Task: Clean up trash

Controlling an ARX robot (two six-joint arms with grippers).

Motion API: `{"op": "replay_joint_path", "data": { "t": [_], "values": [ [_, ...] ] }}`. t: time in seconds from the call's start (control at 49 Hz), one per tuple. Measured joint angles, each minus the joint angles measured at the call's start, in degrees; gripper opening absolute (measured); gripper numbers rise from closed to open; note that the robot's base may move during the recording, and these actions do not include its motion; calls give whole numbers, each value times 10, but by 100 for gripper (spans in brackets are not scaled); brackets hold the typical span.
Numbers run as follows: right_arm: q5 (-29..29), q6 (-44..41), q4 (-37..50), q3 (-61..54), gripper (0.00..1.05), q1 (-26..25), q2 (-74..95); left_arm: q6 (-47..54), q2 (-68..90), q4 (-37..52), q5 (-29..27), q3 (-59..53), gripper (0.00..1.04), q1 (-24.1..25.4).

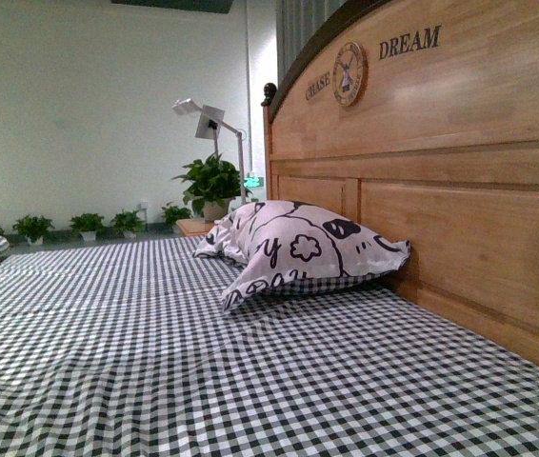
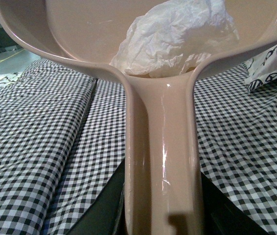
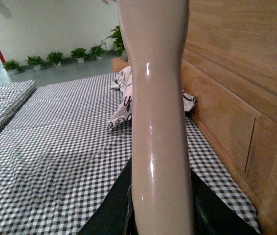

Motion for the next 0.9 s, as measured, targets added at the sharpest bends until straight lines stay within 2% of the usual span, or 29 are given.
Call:
{"op": "replay_joint_path", "data": {
  "t": [0.899],
  "values": [
    [0, 1, 0, 0, 20, 0, 0, 0, 0, 0, 0, 0, 26, 0]
  ]
}}
